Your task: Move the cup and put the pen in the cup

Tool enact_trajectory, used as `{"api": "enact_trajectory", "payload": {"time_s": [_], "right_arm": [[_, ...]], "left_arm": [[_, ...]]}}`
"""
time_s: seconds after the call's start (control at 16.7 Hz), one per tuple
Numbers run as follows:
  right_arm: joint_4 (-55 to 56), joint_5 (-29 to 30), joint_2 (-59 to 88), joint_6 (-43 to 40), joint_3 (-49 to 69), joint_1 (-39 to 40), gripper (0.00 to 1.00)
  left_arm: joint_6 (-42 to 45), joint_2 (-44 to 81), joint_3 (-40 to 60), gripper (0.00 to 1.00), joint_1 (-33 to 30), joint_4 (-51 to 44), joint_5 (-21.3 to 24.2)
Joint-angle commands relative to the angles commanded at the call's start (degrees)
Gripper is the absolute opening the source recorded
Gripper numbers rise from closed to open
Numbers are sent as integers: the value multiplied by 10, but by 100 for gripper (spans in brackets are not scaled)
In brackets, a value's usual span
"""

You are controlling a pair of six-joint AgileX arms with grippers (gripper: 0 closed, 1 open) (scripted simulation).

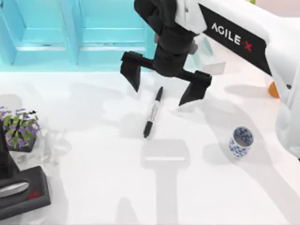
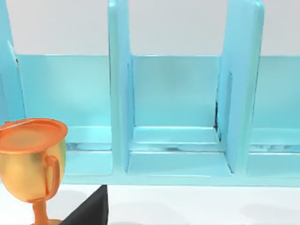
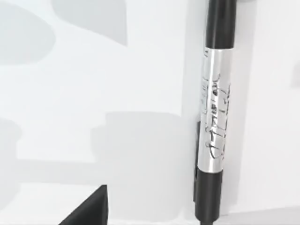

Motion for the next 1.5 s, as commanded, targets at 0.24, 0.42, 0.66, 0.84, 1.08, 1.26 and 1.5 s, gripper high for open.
{"api": "enact_trajectory", "payload": {"time_s": [0.24,0.42,0.66,0.84,1.08,1.26,1.5], "right_arm": [[65,0,22,5,-41,6,100],[125,1,42,10,-80,11,100],[166,2,57,13,-106,14,100],[166,2,57,13,-106,14,100],[166,2,57,13,-106,14,70],[166,2,57,13,-106,14,47],[166,2,57,13,-106,14,17]], "left_arm": [[0,0,0,100,0,0,0],[0,0,0,100,0,0,0],[0,0,0,100,0,0,0],[0,0,0,100,0,0,0],[0,0,0,100,0,0,0],[0,0,0,100,0,0,0],[0,0,0,100,0,0,0]]}}
